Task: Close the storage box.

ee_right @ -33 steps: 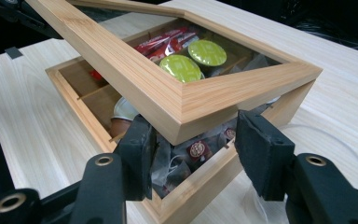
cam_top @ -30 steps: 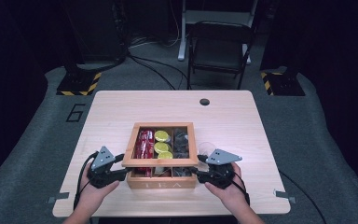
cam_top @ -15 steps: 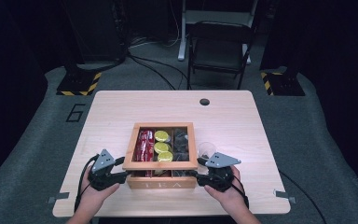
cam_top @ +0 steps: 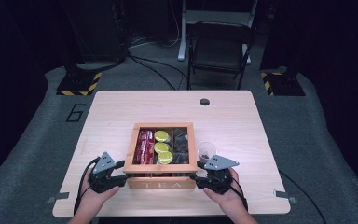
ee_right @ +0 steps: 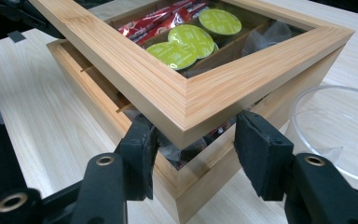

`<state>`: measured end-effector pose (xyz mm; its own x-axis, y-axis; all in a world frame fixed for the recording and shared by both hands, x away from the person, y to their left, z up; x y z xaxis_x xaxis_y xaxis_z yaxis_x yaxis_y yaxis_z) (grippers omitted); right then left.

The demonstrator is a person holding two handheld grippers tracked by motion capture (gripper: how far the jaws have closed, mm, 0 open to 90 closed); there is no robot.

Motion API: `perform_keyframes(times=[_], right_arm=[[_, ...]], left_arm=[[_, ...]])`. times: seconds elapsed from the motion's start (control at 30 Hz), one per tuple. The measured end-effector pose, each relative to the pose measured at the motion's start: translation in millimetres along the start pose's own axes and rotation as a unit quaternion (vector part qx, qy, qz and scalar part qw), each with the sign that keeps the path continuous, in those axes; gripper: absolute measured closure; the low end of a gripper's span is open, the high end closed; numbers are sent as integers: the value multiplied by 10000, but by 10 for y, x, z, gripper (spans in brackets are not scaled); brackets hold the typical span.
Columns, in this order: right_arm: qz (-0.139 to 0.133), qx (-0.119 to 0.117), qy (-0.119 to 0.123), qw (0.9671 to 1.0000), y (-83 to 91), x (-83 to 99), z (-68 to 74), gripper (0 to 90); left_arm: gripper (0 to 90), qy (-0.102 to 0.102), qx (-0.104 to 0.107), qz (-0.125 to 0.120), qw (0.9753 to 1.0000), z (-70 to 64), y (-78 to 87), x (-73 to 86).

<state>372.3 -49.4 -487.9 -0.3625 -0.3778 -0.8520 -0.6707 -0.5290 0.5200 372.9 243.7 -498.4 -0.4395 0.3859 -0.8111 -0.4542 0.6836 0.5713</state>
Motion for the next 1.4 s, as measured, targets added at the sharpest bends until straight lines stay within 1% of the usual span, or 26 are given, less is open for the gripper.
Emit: perform_keyframes(times=[0.03,0.1,0.17,0.27,0.4,0.43,0.47,0.5,0.53,0.6,0.63,0.67,0.73,0.77,0.8,0.83,0.87,0.9,0.97,1.03,1.1,1.17,1.2,1.23,1.3,1.4], right_arm=[[21,33,-57,10000,-3,4,6,489],[32,-13,0,10000,-9,17,10,489],[66,3,-53,10000,-14,29,18,489],[96,-16,-14,10000,-23,45,24,489],[143,-33,-35,9999,-25,67,31,488],[169,-26,-74,9998,-23,77,38,488],[179,-74,1,9998,-25,89,38,488],[193,-62,-65,9998,-21,95,45,487],[231,-87,-84,9997,-14,101,47,486],[263,-76,-58,9996,-22,111,46,486],[284,-82,-85,9995,-22,119,51,485],[304,-103,-61,9995,-22,125,51,476],[397,-98,-35,9992,-28,138,56,464],[457,-81,3,9989,-31,152,55,459],[529,-48,49,9986,-34,167,60,434],[531,-36,83,9986,-38,169,66,406],[444,-71,91,9989,-28,155,66,402],[375,-76,41,9993,-16,131,63,393],[309,-66,-20,9995,-2,102,45,360],[318,-38,-61,9995,-3,112,35,352],[354,-42,-86,9993,-11,127,27,347],[346,-90,-67,9993,-16,127,22,345],[337,-73,-122,9993,-15,120,28,345],[324,-72,-81,9994,-11,114,25,345],[253,-59,-91,9996,3,91,24,346],[157,-65,-158,9997,35,56,-3,354]], left_arm=[[464,15,27,3,10000,-5,2,6],[463,-12,1,-1,10000,-7,9,15],[464,-22,32,68,10000,-18,11,29],[464,-9,71,95,9999,-36,3,39],[464,-82,132,166,9997,-64,4,50],[463,-108,112,153,9998,-65,-2,52],[456,-122,149,190,9996,-68,6,58],[455,-91,160,174,9997,-73,5,61],[449,-55,237,213,9995,-79,11,68],[434,-33,282,192,9994,-83,5,73],[427,-20,323,235,9992,-95,5,77],[420,-62,310,270,9991,-99,-2,79],[395,-65,369,277,9989,-127,-22,82],[379,-56,414,323,9986,-137,-25,86],[361,-32,382,384,9985,-140,-42,100],[360,-67,367,535,9979,-139,-57,127],[350,-53,321,597,9977,-137,-87,155],[327,-25,363,511,9980,-140,-96,155],[316,66,428,456,9980,-137,-82,141],[306,62,436,381,9983,-139,-55,112],[301,-16,369,340,9987,-139,-45,89],[300,-50,357,292,9989,-136,-33,72],[300,-42,408,302,9987,-138,-23,67],[300,-2,409,235,9989,-142,-22,57],[301,-6,473,228,9986,-136,12,38],[311,-9,399,135,9991,-113,62,-1]])
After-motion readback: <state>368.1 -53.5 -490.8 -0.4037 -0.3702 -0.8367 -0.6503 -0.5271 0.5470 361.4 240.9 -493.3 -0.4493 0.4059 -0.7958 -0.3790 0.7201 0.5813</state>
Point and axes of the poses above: each handheld gripper's, and its own axes: y roughly backward along the jaws, x roughly out of its underside, z roughly to its left, the point moved 7 cm from there along -y, roughly forward along the jaws, and after that the axes turned 11 degrees about x, right-handed, at the moved point
